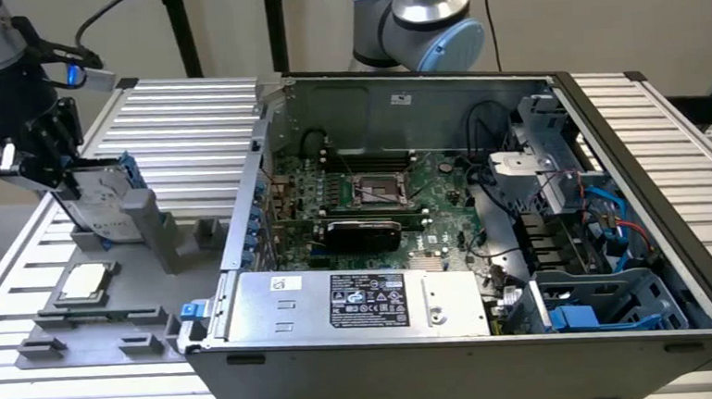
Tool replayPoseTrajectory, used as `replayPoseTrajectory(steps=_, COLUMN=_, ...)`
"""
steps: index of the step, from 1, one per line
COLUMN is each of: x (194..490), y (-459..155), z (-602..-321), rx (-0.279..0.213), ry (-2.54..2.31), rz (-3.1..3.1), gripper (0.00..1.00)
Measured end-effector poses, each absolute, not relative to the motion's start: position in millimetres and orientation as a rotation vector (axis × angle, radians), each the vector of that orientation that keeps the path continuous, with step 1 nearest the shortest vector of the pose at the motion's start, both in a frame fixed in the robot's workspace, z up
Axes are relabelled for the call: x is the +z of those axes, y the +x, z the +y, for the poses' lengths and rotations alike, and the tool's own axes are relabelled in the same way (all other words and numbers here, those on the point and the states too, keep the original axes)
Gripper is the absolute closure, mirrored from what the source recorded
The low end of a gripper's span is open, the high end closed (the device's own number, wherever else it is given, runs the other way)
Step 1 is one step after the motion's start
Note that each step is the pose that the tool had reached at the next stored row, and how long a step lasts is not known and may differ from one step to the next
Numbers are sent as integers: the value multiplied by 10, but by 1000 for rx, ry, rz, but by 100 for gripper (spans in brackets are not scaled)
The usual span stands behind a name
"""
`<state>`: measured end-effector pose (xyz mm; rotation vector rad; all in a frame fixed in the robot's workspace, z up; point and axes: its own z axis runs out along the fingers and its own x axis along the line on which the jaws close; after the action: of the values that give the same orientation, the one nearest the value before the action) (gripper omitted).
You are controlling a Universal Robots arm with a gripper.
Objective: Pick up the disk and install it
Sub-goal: 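Pick up the disk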
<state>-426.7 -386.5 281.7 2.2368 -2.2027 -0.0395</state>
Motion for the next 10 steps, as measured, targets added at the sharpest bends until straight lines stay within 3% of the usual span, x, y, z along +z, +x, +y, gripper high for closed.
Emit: replayPoseTrajectory(steps=10, x=2817, y=-4267, z=-3893, rx=-39, ry=2235, rz=-2204, gripper=100)
